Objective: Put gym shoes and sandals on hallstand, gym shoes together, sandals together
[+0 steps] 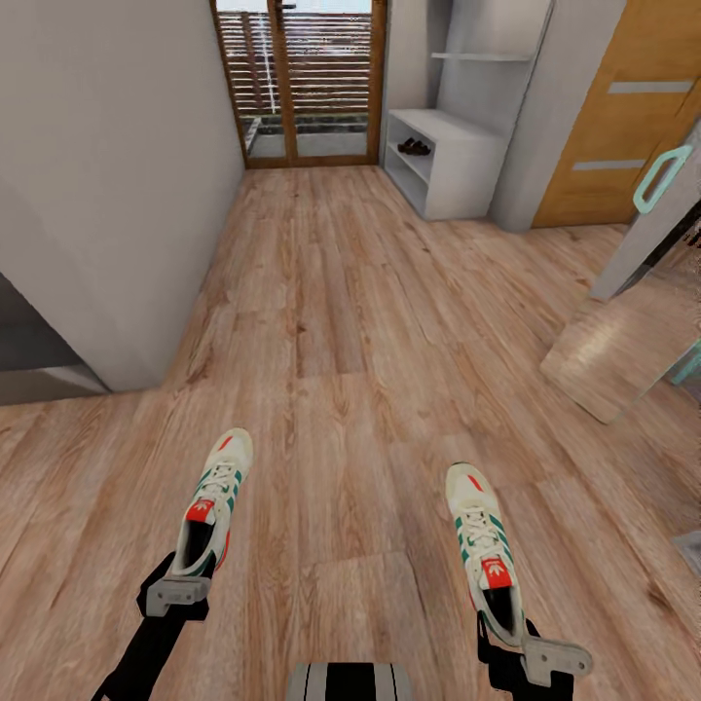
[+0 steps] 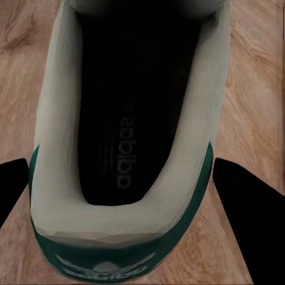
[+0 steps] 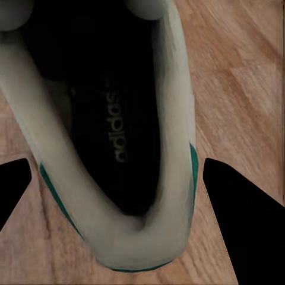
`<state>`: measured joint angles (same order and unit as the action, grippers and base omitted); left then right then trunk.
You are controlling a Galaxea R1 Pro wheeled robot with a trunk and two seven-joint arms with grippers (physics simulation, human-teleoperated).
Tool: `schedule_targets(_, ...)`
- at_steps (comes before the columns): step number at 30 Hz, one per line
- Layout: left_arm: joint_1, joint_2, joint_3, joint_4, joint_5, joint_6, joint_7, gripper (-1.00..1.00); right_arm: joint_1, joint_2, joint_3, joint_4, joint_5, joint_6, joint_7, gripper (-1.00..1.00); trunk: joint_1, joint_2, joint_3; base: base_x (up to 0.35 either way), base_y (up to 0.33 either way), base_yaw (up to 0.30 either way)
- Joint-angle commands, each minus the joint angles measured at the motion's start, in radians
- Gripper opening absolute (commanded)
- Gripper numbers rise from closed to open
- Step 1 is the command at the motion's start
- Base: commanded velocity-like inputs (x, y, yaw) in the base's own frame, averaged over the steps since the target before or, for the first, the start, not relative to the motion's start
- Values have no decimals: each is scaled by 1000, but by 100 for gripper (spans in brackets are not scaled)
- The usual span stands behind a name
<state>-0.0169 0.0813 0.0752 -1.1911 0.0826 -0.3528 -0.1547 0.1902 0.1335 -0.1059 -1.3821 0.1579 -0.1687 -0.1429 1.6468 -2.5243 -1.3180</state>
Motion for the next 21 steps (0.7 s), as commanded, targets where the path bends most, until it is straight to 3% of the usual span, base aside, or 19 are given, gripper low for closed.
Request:
schedule_targets(1, 0, 0, 0, 0, 0, 0, 0, -100, 0, 0, 0, 0, 0, 0, 0, -100, 0, 0, 2, 196, 0, -156)
schedule_targets(12, 0, 0, 0, 3, 1, 0, 0, -100, 0, 0, 1, 0, 5, 0, -1, -100, 0, 0, 18, 295, 0, -145)
schedule_targets(21, 0, 0, 0, 4, 0, 0, 0, -100, 0, 0, 2, 1, 9, -1, -1, -100, 0, 0, 32, 179, 0, -18)
